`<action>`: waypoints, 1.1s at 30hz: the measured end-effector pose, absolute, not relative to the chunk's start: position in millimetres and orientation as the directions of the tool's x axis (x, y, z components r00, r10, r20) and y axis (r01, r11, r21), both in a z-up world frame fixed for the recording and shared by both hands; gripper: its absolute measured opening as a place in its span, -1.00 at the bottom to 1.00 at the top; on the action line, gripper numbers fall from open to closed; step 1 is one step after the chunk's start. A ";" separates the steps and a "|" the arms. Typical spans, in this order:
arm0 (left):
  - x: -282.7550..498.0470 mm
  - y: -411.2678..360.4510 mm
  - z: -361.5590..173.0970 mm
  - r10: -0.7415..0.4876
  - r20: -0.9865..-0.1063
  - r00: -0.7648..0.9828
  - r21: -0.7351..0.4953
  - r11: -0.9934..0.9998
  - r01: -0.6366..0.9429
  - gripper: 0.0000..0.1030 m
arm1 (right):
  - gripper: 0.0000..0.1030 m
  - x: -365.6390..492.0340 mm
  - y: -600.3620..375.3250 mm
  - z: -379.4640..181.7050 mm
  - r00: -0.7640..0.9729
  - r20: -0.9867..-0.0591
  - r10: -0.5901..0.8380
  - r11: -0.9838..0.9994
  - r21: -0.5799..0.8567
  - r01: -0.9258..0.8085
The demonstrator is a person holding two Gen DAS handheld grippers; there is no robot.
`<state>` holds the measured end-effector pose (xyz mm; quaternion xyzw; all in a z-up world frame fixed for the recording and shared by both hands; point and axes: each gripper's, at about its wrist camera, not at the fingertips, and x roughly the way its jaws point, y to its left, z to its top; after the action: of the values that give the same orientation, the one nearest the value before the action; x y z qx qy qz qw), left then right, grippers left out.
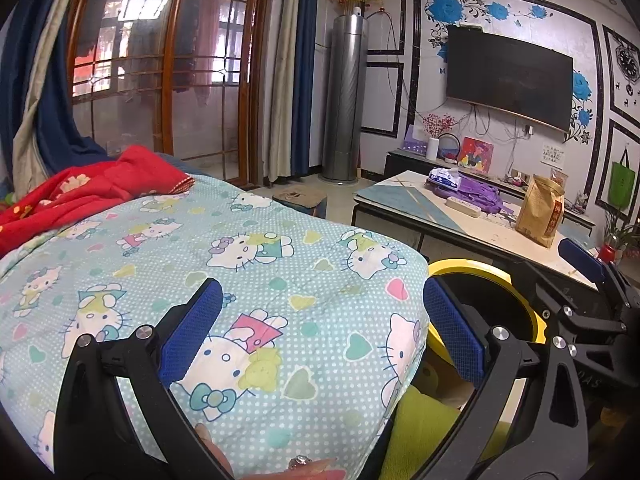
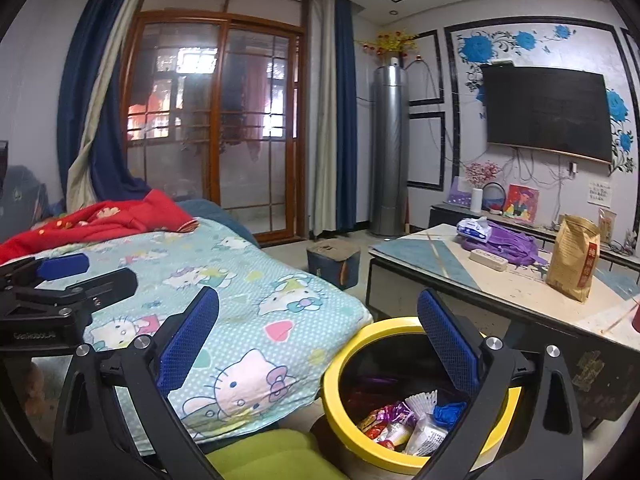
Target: Collect trash
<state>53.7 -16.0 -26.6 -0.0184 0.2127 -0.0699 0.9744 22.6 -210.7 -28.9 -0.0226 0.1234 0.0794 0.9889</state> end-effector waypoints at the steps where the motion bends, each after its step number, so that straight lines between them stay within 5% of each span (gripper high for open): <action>1: 53.7 -15.6 -27.0 -0.143 -0.411 0.900 -0.066 0.990 0.127 0.79 | 0.88 23.0 -210.6 -29.1 0.956 -0.248 0.155 0.986 -0.024 -0.166; 33: 51.8 -12.5 -27.1 -0.144 -0.399 0.906 -0.075 0.989 0.124 0.79 | 0.88 19.8 -212.2 -29.8 0.955 -0.249 0.162 0.985 -0.018 -0.172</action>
<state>51.8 -12.5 -27.1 -0.0239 0.2061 -0.0685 0.9758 19.8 -212.2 -29.8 -0.0199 0.1242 0.0846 0.9884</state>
